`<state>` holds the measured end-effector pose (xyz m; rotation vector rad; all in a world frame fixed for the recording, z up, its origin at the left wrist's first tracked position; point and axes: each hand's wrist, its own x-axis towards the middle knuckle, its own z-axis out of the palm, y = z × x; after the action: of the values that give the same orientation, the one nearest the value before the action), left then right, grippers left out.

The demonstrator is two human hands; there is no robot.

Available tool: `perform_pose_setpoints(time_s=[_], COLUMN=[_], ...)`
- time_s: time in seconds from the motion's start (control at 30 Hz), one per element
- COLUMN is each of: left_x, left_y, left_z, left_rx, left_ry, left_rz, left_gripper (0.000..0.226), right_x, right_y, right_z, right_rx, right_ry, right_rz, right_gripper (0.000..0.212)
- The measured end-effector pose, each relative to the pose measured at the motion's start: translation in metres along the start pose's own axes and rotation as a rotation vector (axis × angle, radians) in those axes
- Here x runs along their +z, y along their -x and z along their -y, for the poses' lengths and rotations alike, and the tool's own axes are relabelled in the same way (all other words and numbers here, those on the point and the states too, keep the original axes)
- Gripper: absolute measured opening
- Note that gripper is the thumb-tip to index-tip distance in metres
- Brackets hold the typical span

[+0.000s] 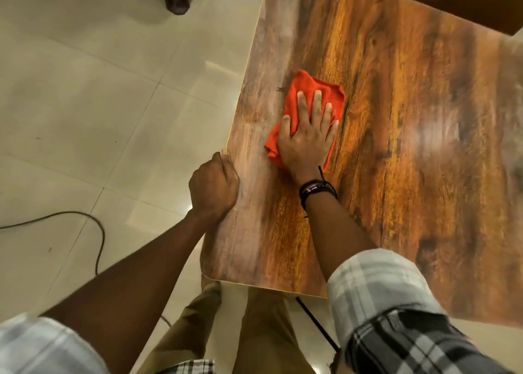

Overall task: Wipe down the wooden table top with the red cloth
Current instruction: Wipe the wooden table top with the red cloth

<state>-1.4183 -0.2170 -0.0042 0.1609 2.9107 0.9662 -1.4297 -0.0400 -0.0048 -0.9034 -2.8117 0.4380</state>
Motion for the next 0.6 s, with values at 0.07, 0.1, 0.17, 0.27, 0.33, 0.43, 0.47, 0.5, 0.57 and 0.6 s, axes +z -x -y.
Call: perform_pose_setpoints(time_s=[0.07,0.1,0.17,0.27,0.33,0.43,0.47,0.5,0.57,0.6], left_x=[-0.002,-0.003,-0.008,-0.009,-0.008,-0.015,-0.018,-0.021,-0.027,-0.031], left_y=[0.001,0.001,0.0,-0.002,-0.001,0.017,0.026,0.035,0.047,0.05], left_z=[-0.001,-0.003,-0.007,-0.003,0.012,0.035,0.044,0.053,0.068,0.072], left_rx=[-0.022,-0.038,-0.078,-0.219,-0.355,-0.566,-0.62,-0.658,-0.7,-0.709], left_ry=[-0.003,-0.001,0.043,0.293,0.516,0.749,0.795,0.822,0.841,0.847], left_rz=[-0.003,0.002,0.008,0.004,-0.017,-0.006,0.011,0.038,0.098,0.124], left_gripper=[0.057,0.053,0.05,0.052,0.056,0.06,0.06,0.06,0.059,0.059], right_x=[-0.003,-0.004,-0.008,-0.014,-0.016,-0.012,-0.011,-0.009,-0.006,-0.005], right_y=[0.024,0.043,0.091,0.182,0.233,0.262,0.26,0.255,0.238,0.228], right_z=[0.002,0.004,0.007,0.016,0.025,0.037,0.039,0.042,0.046,0.048], right_rx=[-0.013,-0.032,-0.07,-0.075,-0.094,-0.092,-0.089,-0.091,-0.101,-0.104], right_ry=[-0.018,-0.022,-0.013,-0.027,-0.021,0.022,0.04,0.051,0.046,0.034], right_rz=[-0.009,-0.018,-0.02,0.009,0.039,0.054,0.058,0.063,0.075,0.077], right_gripper=[0.061,0.062,0.062,0.06,0.06,0.059,0.059,0.059,0.06,0.06])
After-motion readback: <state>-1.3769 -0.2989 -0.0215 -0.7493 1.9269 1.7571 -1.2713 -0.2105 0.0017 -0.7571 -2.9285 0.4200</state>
